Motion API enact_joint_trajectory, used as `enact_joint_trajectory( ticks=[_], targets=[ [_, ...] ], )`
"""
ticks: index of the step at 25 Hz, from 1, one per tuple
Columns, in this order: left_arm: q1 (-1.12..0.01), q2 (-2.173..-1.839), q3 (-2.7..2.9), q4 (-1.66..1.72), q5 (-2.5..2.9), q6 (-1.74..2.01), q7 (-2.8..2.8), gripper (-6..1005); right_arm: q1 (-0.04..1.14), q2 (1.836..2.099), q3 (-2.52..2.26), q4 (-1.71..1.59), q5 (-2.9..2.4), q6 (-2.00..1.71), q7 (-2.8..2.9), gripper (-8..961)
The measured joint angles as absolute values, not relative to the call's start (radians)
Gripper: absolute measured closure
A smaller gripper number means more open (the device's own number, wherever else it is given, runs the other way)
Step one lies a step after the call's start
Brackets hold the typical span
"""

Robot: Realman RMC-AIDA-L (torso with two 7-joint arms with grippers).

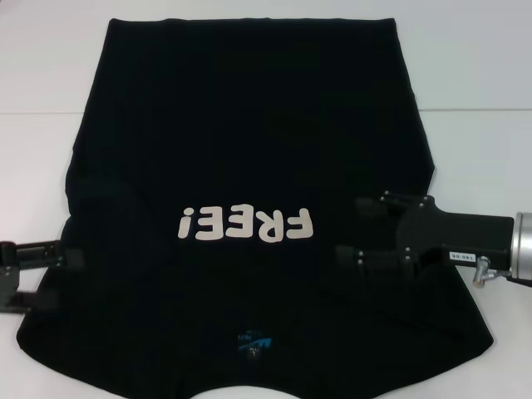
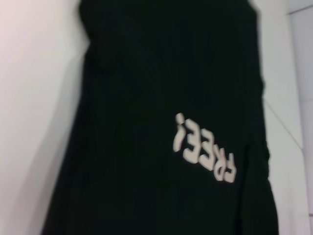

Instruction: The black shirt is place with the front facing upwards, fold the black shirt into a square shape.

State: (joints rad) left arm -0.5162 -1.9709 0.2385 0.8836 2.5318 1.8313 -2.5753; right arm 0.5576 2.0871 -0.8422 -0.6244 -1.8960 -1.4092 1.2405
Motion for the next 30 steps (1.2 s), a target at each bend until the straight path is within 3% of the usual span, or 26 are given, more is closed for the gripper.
enact_joint_trajectory(
  ticks=[11, 30],
  targets=[
    [-0.53, -1.948, 0.168, 0.896, 2.715, 1.807, -2.637, 101, 0.539, 2.09, -0.849, -0.613, -1.9, -1.415, 1.181, 34],
    [-0.531, -1.952, 0.189, 0.822, 2.771, 1.648, -2.555, 107, 0.541, 2.092, -0.851, -0.609, -1.902, -1.416, 1.186, 34]
  ],
)
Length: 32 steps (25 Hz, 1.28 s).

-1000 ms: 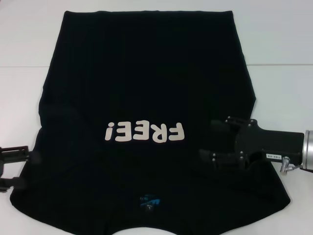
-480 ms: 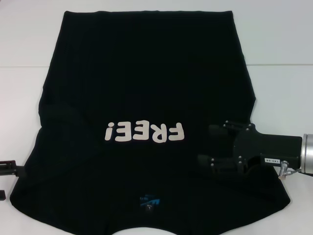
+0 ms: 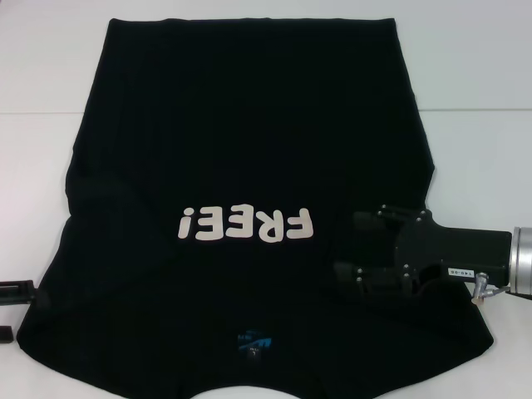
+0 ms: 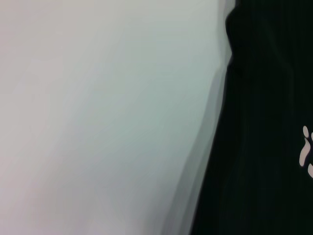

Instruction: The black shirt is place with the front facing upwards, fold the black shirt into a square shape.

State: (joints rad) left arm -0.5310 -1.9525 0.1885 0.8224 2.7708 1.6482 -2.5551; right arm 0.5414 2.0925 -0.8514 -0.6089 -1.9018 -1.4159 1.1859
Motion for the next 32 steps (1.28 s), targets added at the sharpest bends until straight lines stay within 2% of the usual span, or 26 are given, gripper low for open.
enact_joint_trajectory(
  ticks=[30, 32],
  targets=[
    [-0.562, -1.959, 0.226, 0.755, 2.764, 1.61, -2.53, 117, 0.54, 2.093, -0.842, -0.61, -1.884, -1.447, 1.194, 35],
    [-0.559, -1.96, 0.226, 0.756, 2.761, 1.602, -2.527, 190, 0.54, 2.093, -0.842, -0.611, -1.884, -1.448, 1.201, 35]
  ],
)
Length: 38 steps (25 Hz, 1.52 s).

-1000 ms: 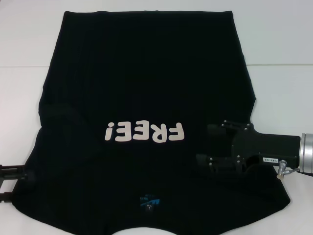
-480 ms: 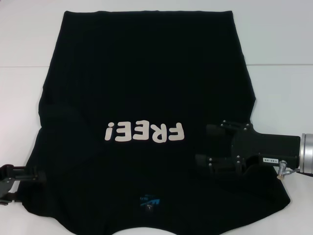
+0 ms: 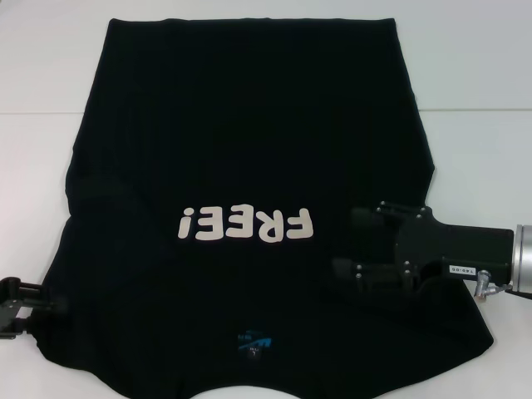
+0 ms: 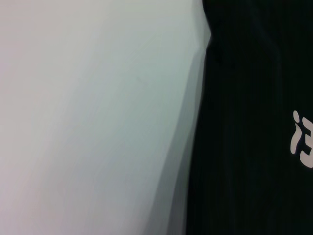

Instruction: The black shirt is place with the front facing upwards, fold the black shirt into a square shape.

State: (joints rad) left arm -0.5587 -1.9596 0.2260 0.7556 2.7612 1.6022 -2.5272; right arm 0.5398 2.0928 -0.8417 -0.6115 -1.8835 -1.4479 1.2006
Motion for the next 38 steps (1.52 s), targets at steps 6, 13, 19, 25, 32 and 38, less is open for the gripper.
enact_joint_trajectory(
  ticks=[6, 13, 19, 25, 32, 38],
  targets=[
    [-0.558, -1.96, 0.228, 0.755, 2.756, 1.599, -2.525, 419, 0.539, 2.091, -0.842, -0.615, -1.884, -1.453, 1.214, 34],
    [-0.56, -1.956, 0.229, 0.755, 2.756, 1.599, -2.517, 707, 0.538, 2.091, -0.839, -0.614, -1.881, -1.449, 1.225, 36],
    [-0.563, -1.955, 0.238, 0.753, 2.756, 1.602, -2.516, 955, 0.538, 2.085, -0.828, -0.628, -1.88, -1.451, 1.327, 38],
    [-0.569, -1.948, 0.233, 0.755, 2.754, 1.621, -2.493, 997, 0.55, 1.981, -0.825, -0.726, -1.942, -1.537, 1.9, 39],
    [-0.576, -1.943, 0.227, 0.756, 2.753, 1.632, -2.443, 997, 0.588, 1.851, -0.791, -0.736, -2.132, -1.63, 2.453, 39],
    [-0.587, -1.941, 0.231, 0.756, 2.75, 1.64, -2.421, 996, 0.615, 1.846, -0.696, -0.771, -2.396, -1.7, 2.523, 40]
  ],
)
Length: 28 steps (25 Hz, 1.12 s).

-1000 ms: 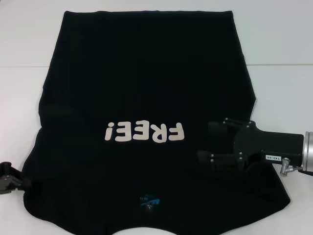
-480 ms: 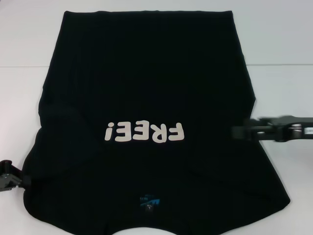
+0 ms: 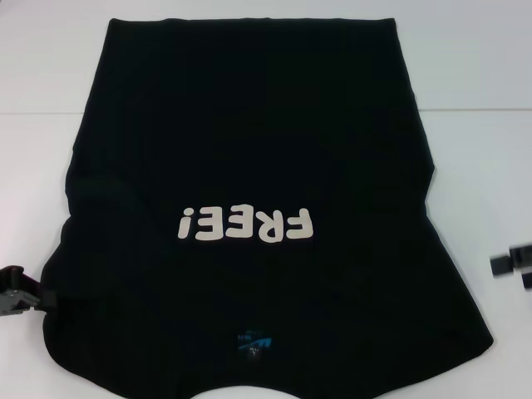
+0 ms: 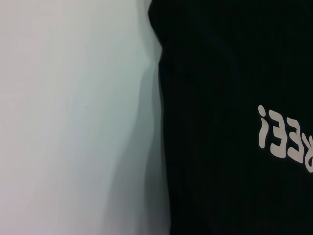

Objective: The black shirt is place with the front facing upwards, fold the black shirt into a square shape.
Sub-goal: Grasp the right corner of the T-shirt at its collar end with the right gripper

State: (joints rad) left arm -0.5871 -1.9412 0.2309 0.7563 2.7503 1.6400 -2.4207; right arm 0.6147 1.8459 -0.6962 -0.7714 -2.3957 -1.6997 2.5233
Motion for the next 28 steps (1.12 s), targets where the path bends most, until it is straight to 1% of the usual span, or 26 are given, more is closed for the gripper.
enact_joint_trajectory(
  ticks=[5, 15, 17, 20, 21, 23, 28],
  targets=[
    [-0.589, -1.94, 0.229, 0.756, 2.746, 1.643, -2.413, 996, 0.612, 1.871, -0.709, -0.764, -2.472, -1.708, 2.494, 41],
    [-0.586, -1.94, 0.229, 0.753, 2.716, 1.645, -2.412, 996, 0.607, 1.896, -0.748, -0.74, -2.484, -1.672, 2.458, 42],
    [-0.586, -1.94, 0.229, 0.753, 2.714, 1.645, -2.412, 996, 0.608, 1.905, -0.757, -0.74, -2.494, -1.659, 2.457, 42],
    [-0.585, -1.94, 0.229, 0.753, 2.714, 1.647, -2.412, 996, 0.622, 1.929, -0.761, -0.74, -2.538, -1.635, 2.453, 42],
    [-0.585, -1.94, 0.229, 0.753, 2.714, 1.647, -2.412, 997, 0.622, 1.929, -0.761, -0.74, -2.538, -1.635, 2.453, 42],
    [-0.587, -1.94, 0.229, 0.752, 2.714, 1.648, -2.412, 997, 0.63, 1.94, -0.761, -0.739, -2.554, -1.628, 2.448, 43],
    [-0.589, -1.941, 0.228, 0.752, 2.713, 1.648, -2.411, 997, 0.643, 1.949, -0.762, -0.739, -2.558, -1.621, 2.444, 43]
  ],
)
